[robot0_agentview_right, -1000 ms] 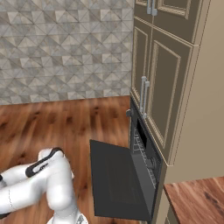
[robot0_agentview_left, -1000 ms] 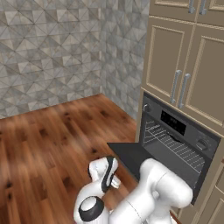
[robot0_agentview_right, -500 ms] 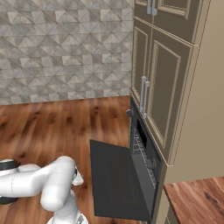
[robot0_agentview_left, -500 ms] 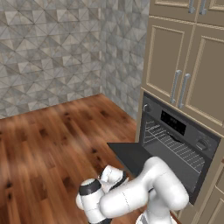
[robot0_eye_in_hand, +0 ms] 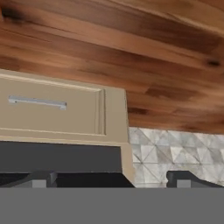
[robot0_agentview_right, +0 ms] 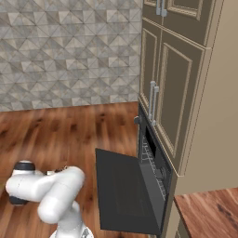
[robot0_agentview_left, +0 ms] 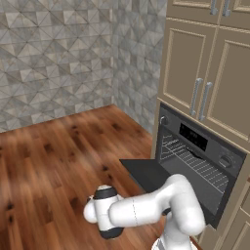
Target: Place the fish on the rack of the oven, and slide the rack back inside. Close the oven door.
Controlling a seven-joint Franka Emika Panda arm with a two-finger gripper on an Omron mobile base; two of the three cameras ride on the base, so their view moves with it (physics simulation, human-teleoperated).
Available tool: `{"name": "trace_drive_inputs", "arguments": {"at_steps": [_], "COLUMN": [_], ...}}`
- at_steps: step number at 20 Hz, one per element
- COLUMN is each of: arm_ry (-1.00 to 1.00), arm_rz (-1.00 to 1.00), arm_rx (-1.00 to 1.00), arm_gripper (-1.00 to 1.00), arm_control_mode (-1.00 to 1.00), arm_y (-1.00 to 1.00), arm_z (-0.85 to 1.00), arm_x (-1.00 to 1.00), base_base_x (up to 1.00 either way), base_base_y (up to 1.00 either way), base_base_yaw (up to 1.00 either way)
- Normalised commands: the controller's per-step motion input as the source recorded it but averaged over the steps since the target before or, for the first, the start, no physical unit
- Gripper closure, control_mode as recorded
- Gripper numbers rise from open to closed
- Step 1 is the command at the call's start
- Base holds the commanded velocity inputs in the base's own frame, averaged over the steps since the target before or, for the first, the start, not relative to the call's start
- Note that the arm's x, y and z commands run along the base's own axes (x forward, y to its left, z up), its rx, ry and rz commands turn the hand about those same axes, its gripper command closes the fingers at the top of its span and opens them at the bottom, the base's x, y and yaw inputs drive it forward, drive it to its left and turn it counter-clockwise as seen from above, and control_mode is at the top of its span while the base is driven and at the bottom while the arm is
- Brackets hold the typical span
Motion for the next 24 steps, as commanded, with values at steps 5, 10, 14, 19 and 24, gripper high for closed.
{"name": "trace_drive_inputs", "arguments": {"at_steps": [5,10,14,19,24], "arm_ry": [-0.04,-0.01,0.0,-0.01,-0.08], "arm_rz": [-0.2,-0.19,-0.16,-0.13,-0.08], "arm_rx": [-0.24,-0.23,-0.22,-0.22,-0.22], "arm_gripper": [-1.0,-1.0,-1.0,-1.0,-1.0], "arm_control_mode": [-1.0,-1.0,-1.0,-1.0,-1.0], "arm_y": [-0.16,-0.3,-0.26,-0.13,0.0], "arm_z": [-0.51,-0.67,-0.91,-1.0,-1.0], "arm_x": [0.22,0.14,0.0,-0.03,-0.18], "base_base_x": [0.0,0.0,0.0,0.0,0.0], "base_base_y": [0.0,0.0,0.0,0.0,0.0], "base_base_yaw": [0.0,0.0,0.0,0.0,0.0]}}
